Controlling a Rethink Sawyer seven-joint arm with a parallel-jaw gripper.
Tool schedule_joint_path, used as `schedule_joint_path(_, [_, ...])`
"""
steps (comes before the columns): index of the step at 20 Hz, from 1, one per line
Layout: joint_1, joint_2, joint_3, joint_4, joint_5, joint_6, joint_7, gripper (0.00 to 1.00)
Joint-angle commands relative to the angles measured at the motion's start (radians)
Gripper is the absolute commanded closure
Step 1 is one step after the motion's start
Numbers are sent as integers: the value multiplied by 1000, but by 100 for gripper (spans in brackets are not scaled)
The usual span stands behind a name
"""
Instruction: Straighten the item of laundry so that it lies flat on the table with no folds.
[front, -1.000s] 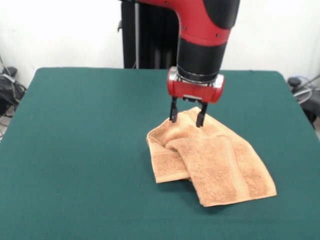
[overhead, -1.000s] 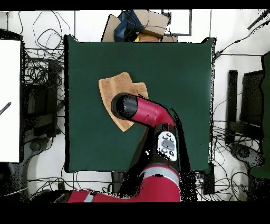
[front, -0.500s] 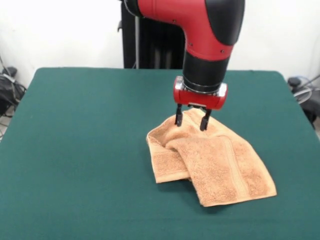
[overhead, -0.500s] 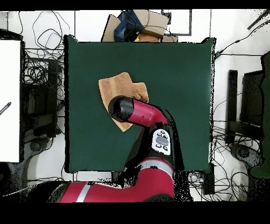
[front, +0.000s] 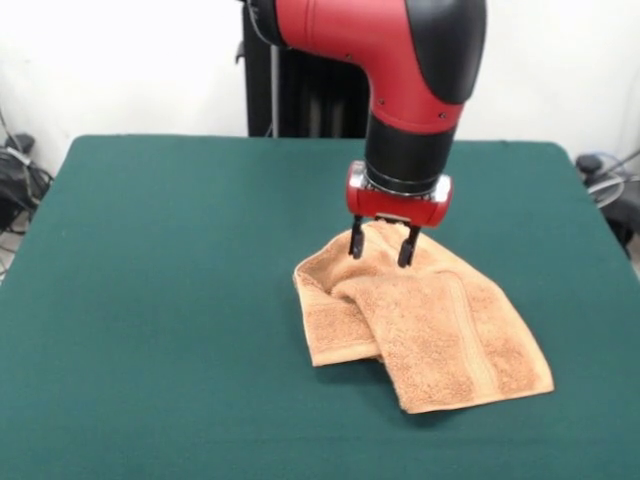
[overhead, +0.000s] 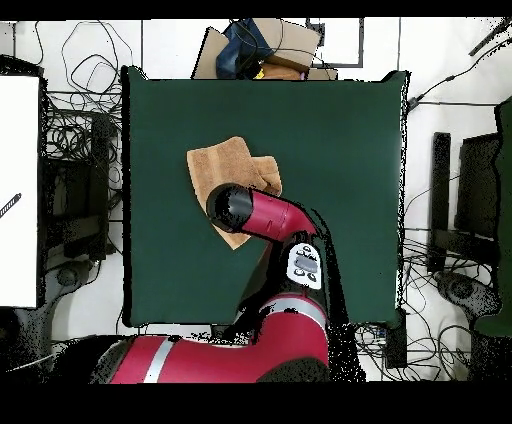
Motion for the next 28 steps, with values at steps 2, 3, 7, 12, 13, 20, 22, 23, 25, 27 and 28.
schedule_joint_path(2, [-2, 13, 61, -20, 10, -49, 186, 0])
schedule_joint_path(3, [-4, 18, 63, -23, 11, -47, 184, 0])
schedule_joint_path(7, [-7, 49, 65, -61, 16, -39, 180, 0])
schedule_joint_path(12, [-1, 80, 60, -105, 25, -32, 187, 0])
schedule_joint_path(13, [0, 84, 59, -112, 28, -30, 190, 0])
schedule_joint_path(20, [-3, 105, 55, -161, 31, 3, 187, 0])
schedule_joint_path(22, [-3, 110, 53, -169, 33, 5, 190, 0])
schedule_joint_path(23, [-3, 113, 50, -182, 34, 15, 190, 0])
schedule_joint_path(25, [-3, 118, 47, -194, 36, 23, 192, 0])
schedule_joint_path(27, [-1, 123, 44, -210, 40, 36, 196, 0])
schedule_joint_path(28, [-1, 122, 43, -213, 40, 40, 197, 0])
